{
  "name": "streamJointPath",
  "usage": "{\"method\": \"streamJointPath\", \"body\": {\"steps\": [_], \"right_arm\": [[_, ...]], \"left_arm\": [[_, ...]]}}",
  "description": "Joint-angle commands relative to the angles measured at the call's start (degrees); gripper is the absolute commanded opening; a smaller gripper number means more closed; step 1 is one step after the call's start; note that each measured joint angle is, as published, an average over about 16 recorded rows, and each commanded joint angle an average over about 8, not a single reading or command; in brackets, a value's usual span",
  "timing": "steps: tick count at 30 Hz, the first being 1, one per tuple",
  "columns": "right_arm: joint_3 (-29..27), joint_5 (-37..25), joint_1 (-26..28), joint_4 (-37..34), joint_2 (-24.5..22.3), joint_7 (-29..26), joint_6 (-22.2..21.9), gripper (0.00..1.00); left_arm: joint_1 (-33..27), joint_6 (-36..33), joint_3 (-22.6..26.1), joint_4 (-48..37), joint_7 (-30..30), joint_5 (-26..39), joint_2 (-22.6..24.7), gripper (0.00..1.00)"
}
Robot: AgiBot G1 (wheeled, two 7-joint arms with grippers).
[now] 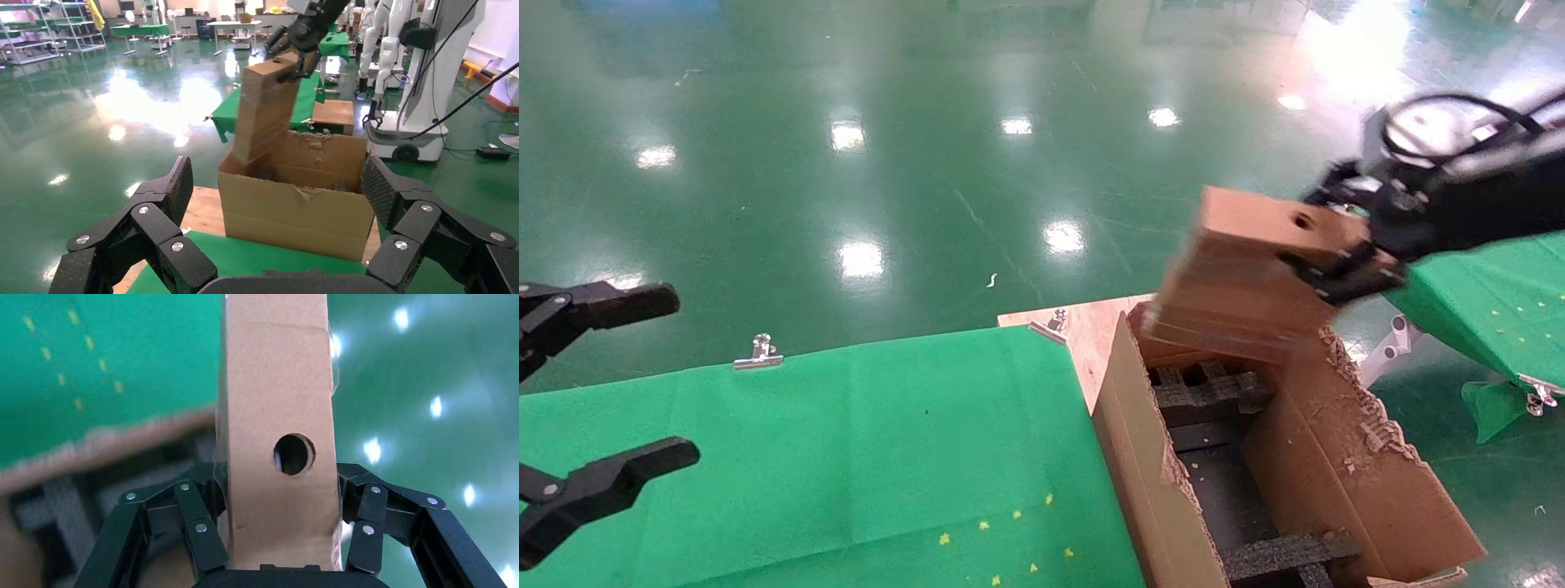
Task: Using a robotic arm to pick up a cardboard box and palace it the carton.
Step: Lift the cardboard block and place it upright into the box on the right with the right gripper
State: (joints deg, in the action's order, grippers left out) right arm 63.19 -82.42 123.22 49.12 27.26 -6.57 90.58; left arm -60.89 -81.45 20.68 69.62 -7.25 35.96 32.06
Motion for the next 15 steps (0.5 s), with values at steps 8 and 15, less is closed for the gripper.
{"method": "streamJointPath", "body": {"steps": [8,15], "right_arm": [[4.18,-1.21,-1.23,1.39,-6.66,-2.34,-0.72,0.0],[5.54,-0.91,-2.67,1.95,-8.58,-4.38,-1.8,0.0]], "left_arm": [[0.0,0.0,0.0,0.0,0.0,0.0,0.0,1.0],[0.01,0.01,0.0,0.0,0.0,-0.01,0.0,1.0]]}}
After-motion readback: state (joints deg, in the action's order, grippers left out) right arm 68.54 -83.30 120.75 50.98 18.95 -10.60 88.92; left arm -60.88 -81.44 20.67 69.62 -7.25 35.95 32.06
